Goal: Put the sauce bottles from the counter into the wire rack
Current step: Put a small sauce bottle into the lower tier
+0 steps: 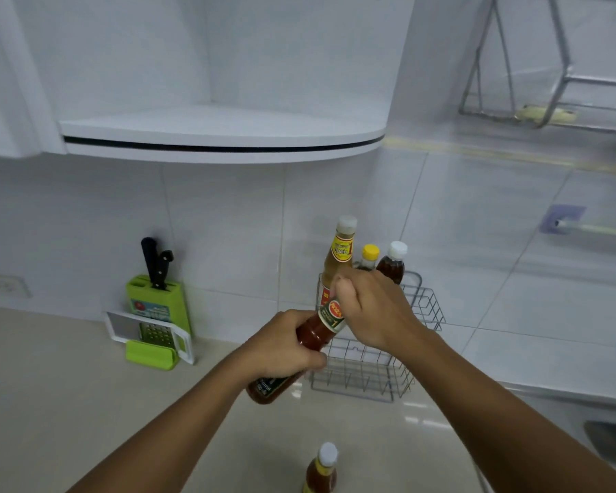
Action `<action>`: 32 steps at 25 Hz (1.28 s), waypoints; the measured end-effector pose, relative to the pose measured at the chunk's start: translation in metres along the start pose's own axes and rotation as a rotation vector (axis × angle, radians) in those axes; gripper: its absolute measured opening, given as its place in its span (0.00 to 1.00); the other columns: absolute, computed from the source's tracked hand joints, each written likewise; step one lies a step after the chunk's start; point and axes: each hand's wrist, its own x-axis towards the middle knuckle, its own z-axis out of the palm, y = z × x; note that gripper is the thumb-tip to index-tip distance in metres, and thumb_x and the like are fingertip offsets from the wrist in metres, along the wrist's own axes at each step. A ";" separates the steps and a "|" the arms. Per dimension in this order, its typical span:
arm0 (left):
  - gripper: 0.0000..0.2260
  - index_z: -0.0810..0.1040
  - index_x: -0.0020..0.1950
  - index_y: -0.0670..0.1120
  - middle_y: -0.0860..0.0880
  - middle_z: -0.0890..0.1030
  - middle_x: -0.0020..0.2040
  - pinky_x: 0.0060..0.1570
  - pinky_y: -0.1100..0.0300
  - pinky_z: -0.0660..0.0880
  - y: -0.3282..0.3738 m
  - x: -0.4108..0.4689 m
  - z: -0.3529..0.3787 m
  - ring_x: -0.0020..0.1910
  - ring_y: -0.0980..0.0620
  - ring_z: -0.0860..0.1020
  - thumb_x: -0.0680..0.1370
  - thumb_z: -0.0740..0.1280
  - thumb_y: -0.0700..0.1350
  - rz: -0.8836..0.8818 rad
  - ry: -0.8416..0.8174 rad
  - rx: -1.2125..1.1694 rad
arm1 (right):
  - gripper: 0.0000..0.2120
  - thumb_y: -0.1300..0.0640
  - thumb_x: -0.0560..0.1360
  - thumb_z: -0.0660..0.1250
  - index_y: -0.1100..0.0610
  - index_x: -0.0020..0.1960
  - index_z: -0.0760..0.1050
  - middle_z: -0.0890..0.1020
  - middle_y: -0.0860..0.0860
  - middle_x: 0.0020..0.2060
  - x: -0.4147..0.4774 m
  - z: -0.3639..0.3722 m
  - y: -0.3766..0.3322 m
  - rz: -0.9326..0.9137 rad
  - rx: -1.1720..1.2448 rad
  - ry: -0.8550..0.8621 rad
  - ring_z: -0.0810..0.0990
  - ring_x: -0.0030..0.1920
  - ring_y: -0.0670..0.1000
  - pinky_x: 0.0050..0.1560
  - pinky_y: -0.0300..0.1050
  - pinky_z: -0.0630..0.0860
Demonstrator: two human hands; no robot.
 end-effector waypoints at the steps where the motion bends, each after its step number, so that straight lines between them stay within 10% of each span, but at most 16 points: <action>1: 0.11 0.77 0.44 0.58 0.54 0.80 0.37 0.40 0.52 0.79 0.001 0.001 0.007 0.37 0.50 0.81 0.64 0.74 0.49 -0.011 0.125 0.146 | 0.18 0.45 0.77 0.47 0.50 0.36 0.69 0.79 0.53 0.33 -0.001 0.002 0.001 0.065 0.008 0.000 0.77 0.34 0.55 0.34 0.50 0.73; 6: 0.18 0.74 0.59 0.58 0.55 0.83 0.50 0.45 0.56 0.75 -0.002 0.002 0.032 0.47 0.49 0.82 0.70 0.70 0.53 0.069 0.464 0.672 | 0.22 0.45 0.80 0.49 0.55 0.38 0.73 0.79 0.54 0.34 -0.008 0.014 0.010 0.393 0.214 -0.093 0.76 0.35 0.55 0.35 0.47 0.69; 11: 0.26 0.66 0.56 0.60 0.54 0.83 0.48 0.46 0.46 0.82 -0.019 0.023 0.017 0.45 0.49 0.83 0.63 0.75 0.51 0.018 0.059 0.147 | 0.25 0.38 0.73 0.69 0.57 0.58 0.75 0.77 0.56 0.33 -0.031 0.026 0.021 0.512 1.144 -0.200 0.74 0.26 0.53 0.28 0.45 0.72; 17: 0.37 0.58 0.63 0.56 0.53 0.80 0.56 0.38 0.64 0.78 -0.056 0.046 0.049 0.50 0.53 0.81 0.65 0.79 0.42 0.090 -0.100 0.003 | 0.13 0.62 0.71 0.79 0.57 0.55 0.83 0.87 0.60 0.42 -0.051 0.057 0.050 0.383 0.909 -0.169 0.87 0.37 0.60 0.42 0.57 0.86; 20: 0.47 0.57 0.72 0.58 0.55 0.72 0.63 0.54 0.63 0.75 -0.097 0.064 0.055 0.62 0.55 0.74 0.63 0.83 0.42 -0.002 -0.141 0.014 | 0.13 0.61 0.68 0.81 0.53 0.50 0.84 0.88 0.56 0.39 -0.058 0.079 0.068 0.464 0.738 -0.043 0.88 0.38 0.57 0.43 0.52 0.87; 25: 0.28 0.65 0.74 0.47 0.44 0.74 0.67 0.57 0.56 0.75 -0.171 0.090 0.072 0.63 0.49 0.75 0.77 0.72 0.39 -0.373 -0.050 -0.075 | 0.19 0.61 0.64 0.83 0.49 0.51 0.84 0.86 0.41 0.46 -0.063 0.122 0.101 0.476 0.515 0.104 0.84 0.49 0.38 0.47 0.32 0.80; 32: 0.26 0.66 0.77 0.42 0.41 0.71 0.75 0.68 0.51 0.70 -0.186 0.121 0.096 0.74 0.41 0.70 0.78 0.61 0.34 -0.518 -0.102 -0.135 | 0.24 0.64 0.64 0.82 0.40 0.48 0.78 0.84 0.39 0.45 -0.041 0.162 0.125 0.462 0.484 0.050 0.84 0.48 0.40 0.46 0.29 0.79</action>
